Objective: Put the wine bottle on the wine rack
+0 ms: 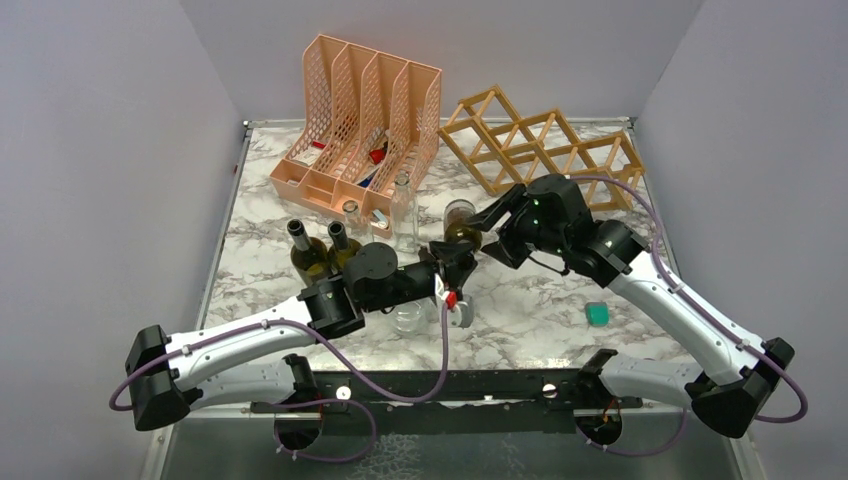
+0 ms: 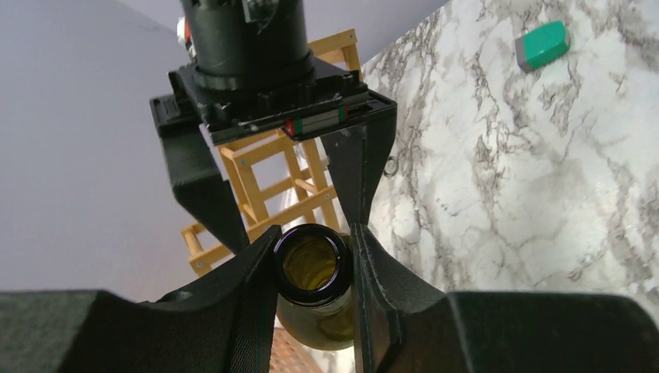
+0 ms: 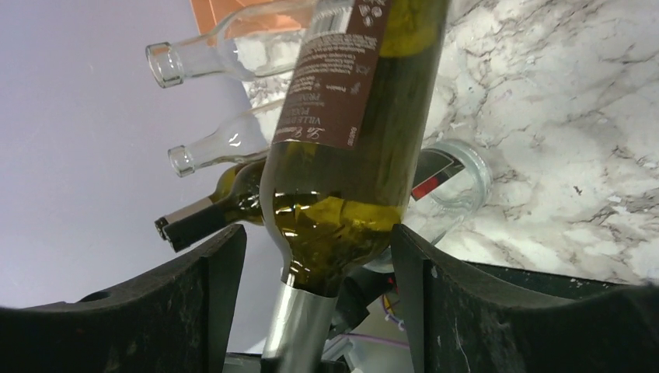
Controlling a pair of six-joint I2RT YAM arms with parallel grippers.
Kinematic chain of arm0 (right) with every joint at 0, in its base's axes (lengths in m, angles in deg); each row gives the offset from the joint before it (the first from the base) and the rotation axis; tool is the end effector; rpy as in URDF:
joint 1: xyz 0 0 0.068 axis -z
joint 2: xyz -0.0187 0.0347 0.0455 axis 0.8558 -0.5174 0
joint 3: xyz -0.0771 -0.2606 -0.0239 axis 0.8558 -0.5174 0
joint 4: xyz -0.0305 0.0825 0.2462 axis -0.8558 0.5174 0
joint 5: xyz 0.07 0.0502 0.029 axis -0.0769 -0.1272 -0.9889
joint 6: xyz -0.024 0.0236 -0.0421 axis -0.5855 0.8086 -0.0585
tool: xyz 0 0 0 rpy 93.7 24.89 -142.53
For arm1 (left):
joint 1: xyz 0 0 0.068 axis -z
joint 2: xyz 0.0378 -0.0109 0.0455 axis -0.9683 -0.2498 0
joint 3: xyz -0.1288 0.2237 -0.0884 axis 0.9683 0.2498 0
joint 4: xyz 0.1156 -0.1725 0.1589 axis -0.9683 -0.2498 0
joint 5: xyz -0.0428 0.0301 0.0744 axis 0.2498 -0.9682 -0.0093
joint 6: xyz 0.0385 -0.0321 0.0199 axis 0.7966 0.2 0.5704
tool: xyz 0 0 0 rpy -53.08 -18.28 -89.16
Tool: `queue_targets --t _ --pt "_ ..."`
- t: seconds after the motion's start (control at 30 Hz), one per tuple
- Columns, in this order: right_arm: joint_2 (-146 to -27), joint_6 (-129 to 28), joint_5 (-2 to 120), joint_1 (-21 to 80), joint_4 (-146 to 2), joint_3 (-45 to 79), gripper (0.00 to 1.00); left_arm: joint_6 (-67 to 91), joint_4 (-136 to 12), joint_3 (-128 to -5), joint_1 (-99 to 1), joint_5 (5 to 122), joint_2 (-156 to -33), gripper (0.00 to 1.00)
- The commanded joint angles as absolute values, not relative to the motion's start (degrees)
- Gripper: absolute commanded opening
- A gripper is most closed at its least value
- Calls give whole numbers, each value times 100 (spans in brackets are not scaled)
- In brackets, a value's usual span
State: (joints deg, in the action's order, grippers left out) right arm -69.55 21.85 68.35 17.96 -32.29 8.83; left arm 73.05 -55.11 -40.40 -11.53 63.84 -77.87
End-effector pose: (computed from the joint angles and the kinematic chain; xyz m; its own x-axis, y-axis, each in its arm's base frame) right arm 0.1782 0.1530 0.3581 -0.7131 0.6807 -0.1674 0.3252 0.5328 0.7813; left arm 0.1015 -0.2203 0.3392 0.7153 0.2601 -0.6487 0.6322 0.1548 0.7592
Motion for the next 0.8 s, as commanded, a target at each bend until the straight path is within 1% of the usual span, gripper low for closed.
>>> queue_targets --t 0.0,0.23,0.43,0.57,0.7,0.77 --pt "-7004 2426 6580 1811 -3071 875 71 9058 -4524 -4056 -1022 6716 -7569 0" --pt "-7292 2303 6411 1807 -3246 680 71 10108 -4459 -4013 -719 6509 -7618 0" --pt "-7438 2252 6269 1824 -3585 570 71 10504 -4328 -3751 -487 6308 -7576 0" --pt "-7515 2179 6068 1824 -3507 517 72 10905 -4266 -3596 -407 6120 -7568 0" --pt "-7324 1760 6019 1837 -3344 445 72 11205 -4268 -3496 -393 6009 -7529 0" --pt "-7209 1432 5854 1841 -3360 370 70 11324 -4275 -3446 -390 5993 -7513 0"
